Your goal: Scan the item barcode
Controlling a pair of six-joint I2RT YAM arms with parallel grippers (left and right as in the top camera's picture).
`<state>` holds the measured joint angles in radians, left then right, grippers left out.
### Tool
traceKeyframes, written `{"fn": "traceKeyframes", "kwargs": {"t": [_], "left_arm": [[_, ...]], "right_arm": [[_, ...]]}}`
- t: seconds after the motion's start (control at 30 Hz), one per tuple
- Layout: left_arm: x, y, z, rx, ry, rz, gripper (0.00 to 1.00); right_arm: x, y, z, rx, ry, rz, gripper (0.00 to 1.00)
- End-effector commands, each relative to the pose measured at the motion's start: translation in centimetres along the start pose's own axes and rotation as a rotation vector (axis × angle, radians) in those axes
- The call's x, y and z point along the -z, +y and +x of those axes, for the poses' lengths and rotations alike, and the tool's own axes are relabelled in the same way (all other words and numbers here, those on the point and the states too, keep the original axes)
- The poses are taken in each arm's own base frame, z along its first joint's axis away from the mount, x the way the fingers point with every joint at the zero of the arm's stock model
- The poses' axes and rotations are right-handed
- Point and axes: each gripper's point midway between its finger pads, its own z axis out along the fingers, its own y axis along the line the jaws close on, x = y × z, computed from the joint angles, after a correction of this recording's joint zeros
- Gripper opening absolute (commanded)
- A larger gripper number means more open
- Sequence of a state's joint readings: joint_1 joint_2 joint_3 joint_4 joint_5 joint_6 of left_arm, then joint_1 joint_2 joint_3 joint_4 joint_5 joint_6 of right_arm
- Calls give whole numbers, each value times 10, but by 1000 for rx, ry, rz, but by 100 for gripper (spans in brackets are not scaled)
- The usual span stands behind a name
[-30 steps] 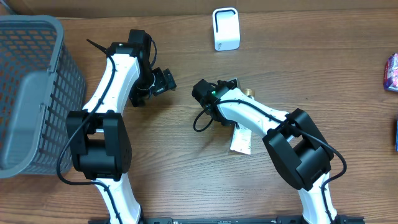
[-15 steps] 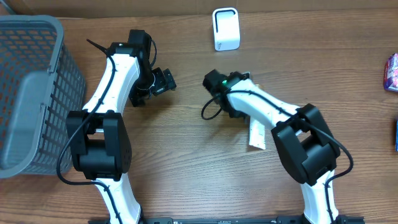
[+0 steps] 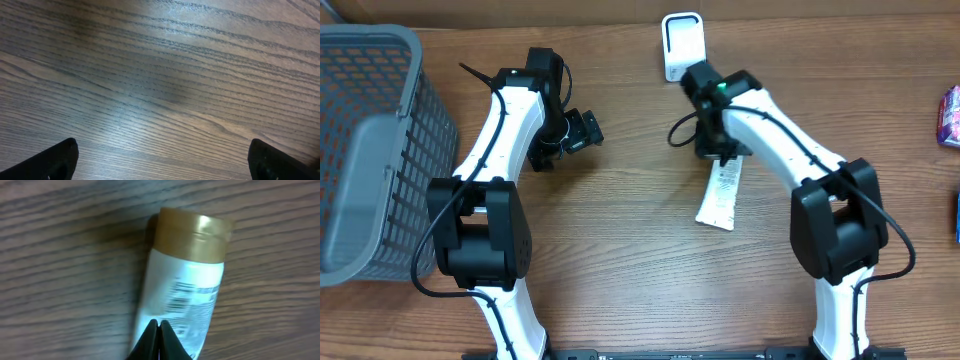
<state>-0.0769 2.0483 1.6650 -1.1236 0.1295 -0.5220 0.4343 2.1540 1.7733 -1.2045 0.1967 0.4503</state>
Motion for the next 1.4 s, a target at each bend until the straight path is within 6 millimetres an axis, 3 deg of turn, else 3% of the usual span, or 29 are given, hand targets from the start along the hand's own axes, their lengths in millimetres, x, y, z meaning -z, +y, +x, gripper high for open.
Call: {"fn": "traceKeyframes", "kwargs": {"t": [0.0, 0.1, 0.17, 0.27, 0.47, 0.73, 0.87, 1.0, 1.2, 1.37], "left_arm": [[0, 1, -2, 5, -5, -9, 100], [0, 0, -3, 5, -9, -6, 100], [0, 0, -3, 4, -12, -4, 100], [0, -1, -4, 4, -15, -3, 100], [0, -1, -4, 3, -16, -2, 100], [0, 0, -3, 4, -10, -6, 100], [0, 0, -3, 0, -10, -5, 100], [0, 0, -3, 0, -10, -5, 100], [0, 0, -3, 1, -11, -5, 100], [0, 0, -3, 0, -10, -5, 100]], "right_arm": [[-5, -3, 0, 8, 75, -114, 14], [-11, -7, 6, 37, 103, -119, 33], [-15, -6, 12, 51, 118, -112, 55], [-20, -3, 17, 80, 108, -83, 75], [-19, 14, 18, 133, 55, -58, 90], [-41, 28, 29, 104, 128, -156, 84], [-48, 24, 32, 63, 186, -211, 84], [-49, 18, 28, 31, 199, -239, 62], [-39, 15, 17, 18, 179, -247, 38], [-17, 1, 2, 20, 130, -171, 31]]}}
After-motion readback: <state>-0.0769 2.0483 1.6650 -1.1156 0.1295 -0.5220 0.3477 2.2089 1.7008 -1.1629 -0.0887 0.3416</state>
